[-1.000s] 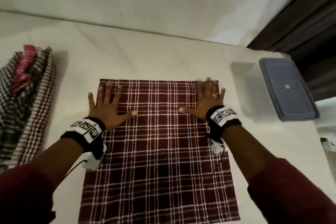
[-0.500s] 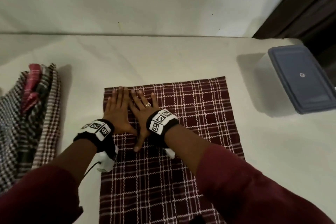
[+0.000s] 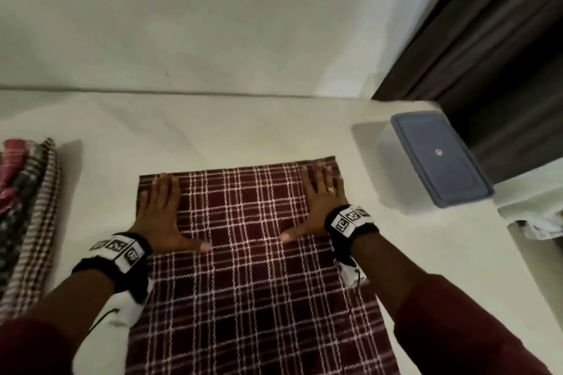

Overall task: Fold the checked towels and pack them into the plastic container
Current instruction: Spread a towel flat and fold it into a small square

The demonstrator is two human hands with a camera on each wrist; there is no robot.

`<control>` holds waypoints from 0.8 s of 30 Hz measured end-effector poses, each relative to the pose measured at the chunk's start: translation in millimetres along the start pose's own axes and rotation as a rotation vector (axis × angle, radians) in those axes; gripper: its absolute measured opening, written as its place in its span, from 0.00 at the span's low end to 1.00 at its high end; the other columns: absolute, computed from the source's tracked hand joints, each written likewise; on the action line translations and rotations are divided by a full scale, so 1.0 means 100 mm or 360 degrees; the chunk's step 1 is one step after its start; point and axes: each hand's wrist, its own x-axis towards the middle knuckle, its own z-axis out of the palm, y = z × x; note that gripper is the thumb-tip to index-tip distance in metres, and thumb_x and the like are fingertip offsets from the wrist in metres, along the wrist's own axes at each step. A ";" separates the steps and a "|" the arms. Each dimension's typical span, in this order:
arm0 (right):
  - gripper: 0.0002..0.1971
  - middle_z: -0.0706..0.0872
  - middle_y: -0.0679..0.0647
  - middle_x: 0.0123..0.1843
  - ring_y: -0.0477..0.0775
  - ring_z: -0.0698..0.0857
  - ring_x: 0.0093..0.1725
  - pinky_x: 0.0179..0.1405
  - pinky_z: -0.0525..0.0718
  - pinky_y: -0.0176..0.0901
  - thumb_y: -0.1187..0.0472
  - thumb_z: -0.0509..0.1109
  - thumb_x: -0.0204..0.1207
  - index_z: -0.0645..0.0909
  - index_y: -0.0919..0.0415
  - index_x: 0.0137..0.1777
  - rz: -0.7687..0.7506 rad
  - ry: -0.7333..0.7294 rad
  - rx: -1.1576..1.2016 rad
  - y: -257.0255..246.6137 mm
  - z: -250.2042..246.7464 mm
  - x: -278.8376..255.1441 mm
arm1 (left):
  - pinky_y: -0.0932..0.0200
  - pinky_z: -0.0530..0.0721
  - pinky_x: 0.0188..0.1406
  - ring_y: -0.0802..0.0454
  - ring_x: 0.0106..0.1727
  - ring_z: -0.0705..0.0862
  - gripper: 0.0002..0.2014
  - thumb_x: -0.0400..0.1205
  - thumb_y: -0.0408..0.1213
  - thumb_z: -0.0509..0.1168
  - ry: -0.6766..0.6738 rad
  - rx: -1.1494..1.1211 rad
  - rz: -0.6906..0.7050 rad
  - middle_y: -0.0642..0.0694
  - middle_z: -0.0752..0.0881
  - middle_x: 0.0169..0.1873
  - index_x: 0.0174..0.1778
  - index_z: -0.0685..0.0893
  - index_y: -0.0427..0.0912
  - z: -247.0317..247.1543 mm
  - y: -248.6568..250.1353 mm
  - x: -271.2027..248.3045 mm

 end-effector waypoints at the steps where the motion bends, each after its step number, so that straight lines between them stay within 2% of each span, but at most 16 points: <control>1: 0.80 0.12 0.58 0.73 0.65 0.15 0.72 0.74 0.25 0.72 0.14 0.66 0.37 0.12 0.48 0.72 -0.0096 0.0034 0.0008 -0.21 0.06 -0.07 | 0.44 0.29 0.79 0.43 0.77 0.22 0.78 0.45 0.88 0.52 0.0057 0.0023 0.0050 0.41 0.24 0.78 0.79 0.27 0.40 0.01 0.00 -0.11; 3: 0.81 0.12 0.57 0.74 0.64 0.15 0.73 0.73 0.23 0.72 0.15 0.67 0.38 0.13 0.49 0.73 -0.0391 0.0090 -0.0021 -0.63 0.27 -0.27 | 0.45 0.31 0.79 0.41 0.81 0.33 0.65 0.59 0.81 0.49 0.0190 0.0143 0.0185 0.38 0.40 0.82 0.83 0.46 0.37 0.08 0.04 -0.43; 4: 0.81 0.12 0.57 0.74 0.64 0.15 0.73 0.72 0.22 0.71 0.15 0.69 0.38 0.14 0.50 0.74 -0.0554 0.0091 -0.0034 -0.87 0.42 -0.41 | 0.48 0.30 0.79 0.41 0.82 0.38 0.61 0.62 0.78 0.48 0.0195 0.0199 0.0230 0.37 0.45 0.83 0.83 0.50 0.36 0.16 0.04 -0.63; 5: 0.82 0.13 0.57 0.75 0.64 0.16 0.74 0.72 0.22 0.71 0.17 0.70 0.39 0.14 0.51 0.75 -0.0704 0.0094 -0.0061 -1.11 0.59 -0.54 | 0.50 0.28 0.78 0.41 0.83 0.40 0.60 0.63 0.76 0.48 0.0175 0.0238 0.0267 0.38 0.45 0.82 0.83 0.49 0.36 0.27 0.05 -0.83; 7: 0.83 0.17 0.58 0.78 0.65 0.18 0.76 0.72 0.23 0.70 0.19 0.73 0.38 0.16 0.52 0.76 -0.0888 0.0093 -0.0151 -1.52 0.90 -0.71 | 0.48 0.24 0.77 0.41 0.82 0.34 0.63 0.62 0.76 0.54 0.0034 0.0271 0.0233 0.39 0.34 0.80 0.81 0.36 0.37 0.50 0.03 -1.13; 10: 0.85 0.23 0.60 0.81 0.67 0.22 0.78 0.74 0.25 0.72 0.19 0.73 0.36 0.19 0.58 0.78 -0.0899 0.0063 -0.0287 -1.91 1.18 -0.72 | 0.30 0.29 0.75 0.39 0.76 0.21 0.67 0.66 0.69 0.67 -0.0302 0.0458 0.0062 0.36 0.24 0.77 0.75 0.23 0.36 0.81 -0.03 -1.32; 12: 0.85 0.24 0.60 0.82 0.67 0.22 0.78 0.74 0.27 0.73 0.17 0.71 0.36 0.21 0.60 0.79 -0.0843 0.0023 -0.0354 -1.97 1.27 -0.68 | 0.23 0.30 0.71 0.40 0.73 0.18 0.72 0.61 0.71 0.70 -0.0418 0.0533 -0.0058 0.37 0.22 0.77 0.71 0.18 0.38 0.88 -0.05 -1.34; 15: 0.81 0.23 0.56 0.81 0.65 0.21 0.78 0.74 0.28 0.73 0.13 0.65 0.39 0.22 0.56 0.80 -0.0826 -0.0042 -0.0394 -1.78 1.29 -0.70 | 0.22 0.24 0.65 0.42 0.75 0.19 0.83 0.43 0.79 0.70 -0.0453 0.0573 -0.0107 0.42 0.15 0.72 0.67 0.12 0.42 0.82 -0.02 -1.35; 17: 0.75 0.20 0.54 0.80 0.63 0.20 0.77 0.73 0.24 0.72 0.12 0.61 0.44 0.22 0.50 0.80 -0.0803 -0.0053 -0.0373 -1.45 1.25 -0.75 | 0.22 0.24 0.66 0.43 0.75 0.18 0.85 0.36 0.80 0.68 -0.0439 0.0534 -0.0131 0.45 0.13 0.71 0.66 0.10 0.46 0.76 0.00 -1.36; 19: 0.70 0.18 0.53 0.79 0.63 0.19 0.77 0.72 0.22 0.70 0.12 0.59 0.48 0.21 0.45 0.79 -0.0669 -0.0005 -0.0320 -0.94 1.23 -0.85 | 0.23 0.25 0.67 0.43 0.75 0.19 0.85 0.34 0.80 0.68 -0.0405 0.0499 -0.0120 0.47 0.12 0.70 0.66 0.10 0.48 0.74 -0.01 -1.35; 21: 0.68 0.18 0.53 0.79 0.65 0.21 0.78 0.74 0.24 0.70 0.12 0.56 0.51 0.18 0.43 0.76 -0.0361 0.0091 -0.0251 -0.36 1.20 -1.01 | 0.23 0.26 0.67 0.43 0.75 0.19 0.86 0.33 0.81 0.66 -0.0403 0.0487 -0.0094 0.47 0.11 0.69 0.67 0.11 0.48 0.73 -0.03 -1.39; 24: 0.64 0.16 0.54 0.77 0.64 0.21 0.77 0.78 0.32 0.71 0.10 0.48 0.51 0.13 0.45 0.71 0.0225 0.0088 0.0009 0.29 1.19 -1.27 | 0.22 0.26 0.67 0.42 0.74 0.18 0.86 0.33 0.83 0.64 -0.0438 0.0490 -0.0097 0.46 0.11 0.69 0.68 0.11 0.47 0.67 -0.02 -1.43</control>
